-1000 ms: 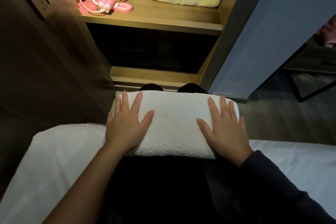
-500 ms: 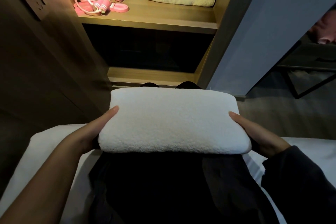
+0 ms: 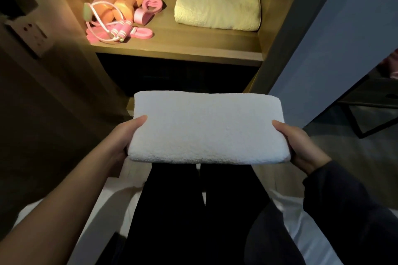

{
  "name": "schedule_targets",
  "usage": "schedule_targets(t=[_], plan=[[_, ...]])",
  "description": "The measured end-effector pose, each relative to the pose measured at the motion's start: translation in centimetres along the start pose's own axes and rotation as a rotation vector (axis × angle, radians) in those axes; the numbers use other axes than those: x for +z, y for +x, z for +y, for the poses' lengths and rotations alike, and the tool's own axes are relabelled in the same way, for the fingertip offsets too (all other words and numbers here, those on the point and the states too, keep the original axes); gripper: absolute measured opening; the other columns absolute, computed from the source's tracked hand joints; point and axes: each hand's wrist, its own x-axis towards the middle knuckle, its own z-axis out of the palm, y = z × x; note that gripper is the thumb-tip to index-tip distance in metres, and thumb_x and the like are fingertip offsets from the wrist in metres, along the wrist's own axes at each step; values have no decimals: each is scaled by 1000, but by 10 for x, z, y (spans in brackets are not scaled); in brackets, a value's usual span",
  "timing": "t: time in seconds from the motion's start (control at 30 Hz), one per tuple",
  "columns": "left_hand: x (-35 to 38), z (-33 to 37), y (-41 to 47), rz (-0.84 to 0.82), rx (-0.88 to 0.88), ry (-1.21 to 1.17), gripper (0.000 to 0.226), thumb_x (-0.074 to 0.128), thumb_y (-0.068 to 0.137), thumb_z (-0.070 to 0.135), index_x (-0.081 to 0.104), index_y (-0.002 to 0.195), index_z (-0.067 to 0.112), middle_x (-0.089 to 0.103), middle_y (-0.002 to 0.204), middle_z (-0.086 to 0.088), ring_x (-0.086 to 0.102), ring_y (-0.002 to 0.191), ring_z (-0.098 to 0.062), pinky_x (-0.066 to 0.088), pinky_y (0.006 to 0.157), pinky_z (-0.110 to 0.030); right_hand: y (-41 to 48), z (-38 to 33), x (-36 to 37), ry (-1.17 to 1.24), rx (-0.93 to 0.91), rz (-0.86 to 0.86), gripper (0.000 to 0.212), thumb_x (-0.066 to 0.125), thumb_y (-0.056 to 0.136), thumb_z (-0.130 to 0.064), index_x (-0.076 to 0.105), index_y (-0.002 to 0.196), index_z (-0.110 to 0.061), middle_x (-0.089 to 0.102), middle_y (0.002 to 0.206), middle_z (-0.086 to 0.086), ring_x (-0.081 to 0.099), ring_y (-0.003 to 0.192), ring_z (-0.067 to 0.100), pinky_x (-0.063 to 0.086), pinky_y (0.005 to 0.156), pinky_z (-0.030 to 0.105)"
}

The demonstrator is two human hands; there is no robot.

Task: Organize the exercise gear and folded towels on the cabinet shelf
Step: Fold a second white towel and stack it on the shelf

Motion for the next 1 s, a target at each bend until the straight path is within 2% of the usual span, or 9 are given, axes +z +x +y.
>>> schedule_targets(t=[0.13,0.4,0.47,0.57,0.7,0.8,0.87,0.93,1.0], plan=[[19,53,59,19,84,75,34,44,102,31,58,123,9,64,124,-15,61,112,-33,46,97,-45,74,-39,3,-51,-64,107,28,59,96,-29,61,115,-9,71,111,8,69,98,23,54,78,36],[53,170,190,255,96,32,38,48,100,40,58,114,6,61,124,-12,59,112,-33,43,102,-47,211,-127,38,-169,-323,226,39,53,98,-33,39,134,-29,54,110,-16,58,95,5,46,64,22],[55,193,217,308,180,144,33,46,101,41,57,104,10,62,118,-13,60,103,-29,47,92,-42,238,-149,45,-189,-381,236,45,53,98,-31,37,140,-26,52,108,-18,56,93,1,45,64,19],[55,224,253,316,268,286,38,42,102,41,55,118,10,62,107,-11,58,97,-27,44,85,-39,274,-179,50,-237,-404,274,49,51,100,-26,34,145,-19,53,117,-6,52,87,0,42,64,19],[73,252,298,289,308,311,24,40,104,34,47,116,15,56,99,-4,53,81,-18,37,66,-28,308,-206,49,-313,-355,337,54,48,100,-28,29,150,-24,55,127,8,57,102,23,48,84,36],[85,247,322,321,312,556,43,37,104,34,44,132,3,53,128,-21,52,112,-35,38,92,-39,324,-203,48,-555,-218,379,55,41,103,-32,18,153,-25,48,139,17,51,119,38,44,96,44],[86,240,332,385,321,664,47,39,103,37,42,132,0,52,130,-26,49,120,-42,36,98,-44,330,-194,51,-695,-151,392,59,37,104,-32,11,155,-22,45,143,20,50,122,41,43,98,45],[86,237,330,463,506,744,41,45,101,30,43,128,-1,50,128,-27,48,119,-44,38,96,-47,328,-190,55,-809,-173,436,56,37,103,-28,18,154,-18,53,128,17,55,112,39,47,91,43],[83,236,320,464,801,872,50,50,98,31,40,138,3,43,140,-21,42,129,-40,37,102,-50,319,-190,61,-1066,-288,436,49,36,100,-32,43,141,-6,60,100,9,61,93,33,49,83,40]])
